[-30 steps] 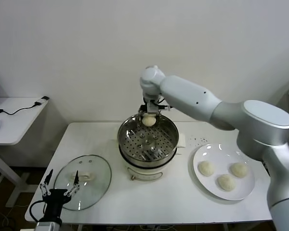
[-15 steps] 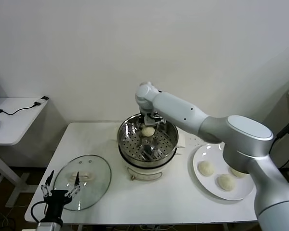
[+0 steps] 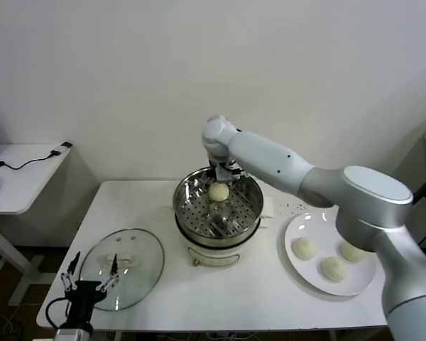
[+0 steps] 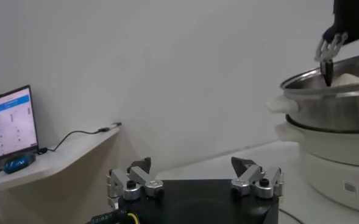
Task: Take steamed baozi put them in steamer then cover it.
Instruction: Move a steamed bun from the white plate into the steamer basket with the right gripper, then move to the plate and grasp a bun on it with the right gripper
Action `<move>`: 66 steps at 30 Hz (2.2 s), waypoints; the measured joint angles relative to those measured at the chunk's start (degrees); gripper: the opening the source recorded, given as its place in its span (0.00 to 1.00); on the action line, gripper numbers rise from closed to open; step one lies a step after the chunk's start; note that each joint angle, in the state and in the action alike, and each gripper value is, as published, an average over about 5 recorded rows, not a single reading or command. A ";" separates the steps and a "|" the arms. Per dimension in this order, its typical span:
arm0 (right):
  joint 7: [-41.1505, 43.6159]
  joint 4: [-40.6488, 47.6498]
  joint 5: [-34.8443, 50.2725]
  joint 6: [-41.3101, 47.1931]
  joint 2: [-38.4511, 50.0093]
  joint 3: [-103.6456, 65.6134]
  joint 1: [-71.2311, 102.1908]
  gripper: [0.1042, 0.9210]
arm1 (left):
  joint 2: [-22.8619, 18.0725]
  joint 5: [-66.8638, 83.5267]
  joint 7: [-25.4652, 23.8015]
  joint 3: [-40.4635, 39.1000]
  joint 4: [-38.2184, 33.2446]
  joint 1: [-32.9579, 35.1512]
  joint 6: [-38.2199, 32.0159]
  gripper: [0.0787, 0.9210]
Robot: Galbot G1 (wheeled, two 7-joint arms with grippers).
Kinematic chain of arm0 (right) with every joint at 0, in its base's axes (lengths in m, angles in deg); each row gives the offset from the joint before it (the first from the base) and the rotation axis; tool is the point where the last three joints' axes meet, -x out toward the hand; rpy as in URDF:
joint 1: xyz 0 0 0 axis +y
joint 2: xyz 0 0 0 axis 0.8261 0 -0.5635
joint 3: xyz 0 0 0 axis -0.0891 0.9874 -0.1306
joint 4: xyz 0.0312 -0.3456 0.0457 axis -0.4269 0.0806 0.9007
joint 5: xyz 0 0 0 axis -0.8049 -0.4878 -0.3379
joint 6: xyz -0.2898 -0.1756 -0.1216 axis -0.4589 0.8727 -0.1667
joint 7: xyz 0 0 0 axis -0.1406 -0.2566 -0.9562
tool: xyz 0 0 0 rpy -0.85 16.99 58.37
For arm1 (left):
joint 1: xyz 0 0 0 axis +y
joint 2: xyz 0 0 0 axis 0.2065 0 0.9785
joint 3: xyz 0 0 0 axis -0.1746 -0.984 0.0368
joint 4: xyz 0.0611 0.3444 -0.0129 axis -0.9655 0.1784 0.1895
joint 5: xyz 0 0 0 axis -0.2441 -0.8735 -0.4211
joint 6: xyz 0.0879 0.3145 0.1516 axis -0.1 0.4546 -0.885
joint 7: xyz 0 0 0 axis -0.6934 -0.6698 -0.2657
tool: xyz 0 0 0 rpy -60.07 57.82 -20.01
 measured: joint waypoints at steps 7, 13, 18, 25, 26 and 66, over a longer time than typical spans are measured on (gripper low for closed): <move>-0.42 -6.18 15.49 9.94 9.68 5.95 -7.83 0.88 | -0.07 -0.09 0.03 -0.14 -0.90 0.50 0.11 0.88; -2.67 -11.29 30.23 25.00 19.75 11.79 -11.68 0.88 | -0.53 -0.51 0.08 -0.81 -1.46 0.83 0.15 0.88; -3.75 -13.79 40.13 37.02 27.67 14.78 -11.38 0.88 | -0.87 -0.70 0.08 -1.13 -1.99 1.29 0.06 0.88; -5.12 -15.14 48.84 48.32 36.22 14.75 -5.14 0.88 | -0.87 -0.67 0.03 -0.80 -2.12 1.96 -0.21 0.88; -5.20 -15.18 49.47 49.34 36.98 14.32 -3.89 0.88 | -0.85 -0.67 0.02 -0.78 -2.06 2.00 -0.23 0.88; -4.04 -6.50 46.78 57.18 34.76 1.25 19.82 0.77 | -1.01 -1.26 0.12 -0.54 -0.35 2.91 -0.78 0.88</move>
